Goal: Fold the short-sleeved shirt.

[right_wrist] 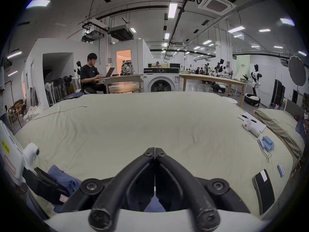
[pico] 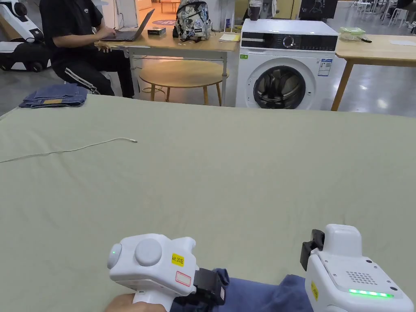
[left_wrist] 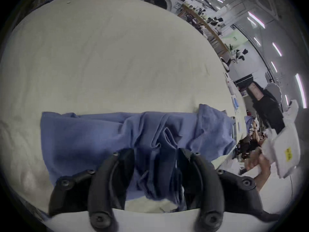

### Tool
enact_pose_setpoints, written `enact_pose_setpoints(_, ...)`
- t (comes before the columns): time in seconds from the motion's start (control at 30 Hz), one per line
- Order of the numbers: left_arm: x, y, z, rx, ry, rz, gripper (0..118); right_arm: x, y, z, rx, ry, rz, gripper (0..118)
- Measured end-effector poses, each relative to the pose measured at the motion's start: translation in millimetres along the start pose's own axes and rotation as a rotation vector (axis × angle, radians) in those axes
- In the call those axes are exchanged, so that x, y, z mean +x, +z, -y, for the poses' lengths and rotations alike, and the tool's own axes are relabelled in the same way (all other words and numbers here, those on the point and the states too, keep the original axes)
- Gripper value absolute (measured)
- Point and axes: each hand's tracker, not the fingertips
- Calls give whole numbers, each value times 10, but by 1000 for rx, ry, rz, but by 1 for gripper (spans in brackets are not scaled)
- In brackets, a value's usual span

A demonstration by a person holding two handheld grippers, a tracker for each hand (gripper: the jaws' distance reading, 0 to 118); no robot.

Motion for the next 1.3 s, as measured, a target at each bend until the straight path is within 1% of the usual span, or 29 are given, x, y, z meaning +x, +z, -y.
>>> enact_pose_setpoints(0.13, -39, 260, -62, 45, -17, 41, 52, 27, -6, 2, 4, 0, -2, 0)
enact_pose_setpoints(0.17, -66, 314, -77, 69, -26, 41, 49, 36, -7, -1, 4, -2, -2, 0)
enact_pose_setpoints(0.23, -136, 397, -104, 109, -13, 56, 22, 40, 6, -10, 5, -5, -2, 0)
enact_pose_setpoints(0.27, -169, 419, -116, 118, -7, 54, 12, 41, 12, -13, 5, -6, -2, 0)
enact_pose_setpoints(0.3, -196, 409, -120, 125, -5, 40, 10, 44, 12, -11, 4, -7, -1, 0)
enact_pose_setpoints(0.4, -206, 232, -89, 78, -38, -82, 8, 43, 17, -2, 0, -9, 1, 0)
enact_pose_setpoints(0.43, -212, 144, -69, 54, -44, -105, 7, 45, 13, 5, -2, -10, 0, 0)
enact_pose_setpoints(0.5, -221, -41, -21, 0, -46, -102, 6, 40, 15, 15, -7, -11, 3, 0)
enact_pose_setpoints(0.6, -142, -255, 90, -57, -53, -22, 5, 40, 12, 33, -17, -11, 5, 0)
enact_pose_setpoints(0.73, -16, -396, 196, -70, -64, 79, 5, 52, 15, 45, -26, -7, 9, 0)
enact_pose_setpoints(0.83, -2, -525, 205, -60, -79, 33, 5, 69, 3, 44, -25, -9, 9, 0)
enact_pose_setpoints(0.87, -35, -558, 204, -55, -54, 43, 5, 70, 1, 44, -24, -9, 10, 0)
enact_pose_setpoints(0.93, -71, -576, 201, -37, 0, 129, 5, 82, -11, 42, -23, -11, 6, 0)
enact_pose_setpoints(1.0, -97, -589, 202, -36, -3, 140, 5, 85, -16, 41, -24, -16, 5, 0)
enact_pose_setpoints(1.07, -153, -588, 197, -37, 4, 182, 5, 92, -20, 39, -22, -17, 2, 0)
enact_pose_setpoints(1.3, -258, -451, 219, -29, -11, 216, 6, 94, 0, 26, -9, -12, 2, 0)
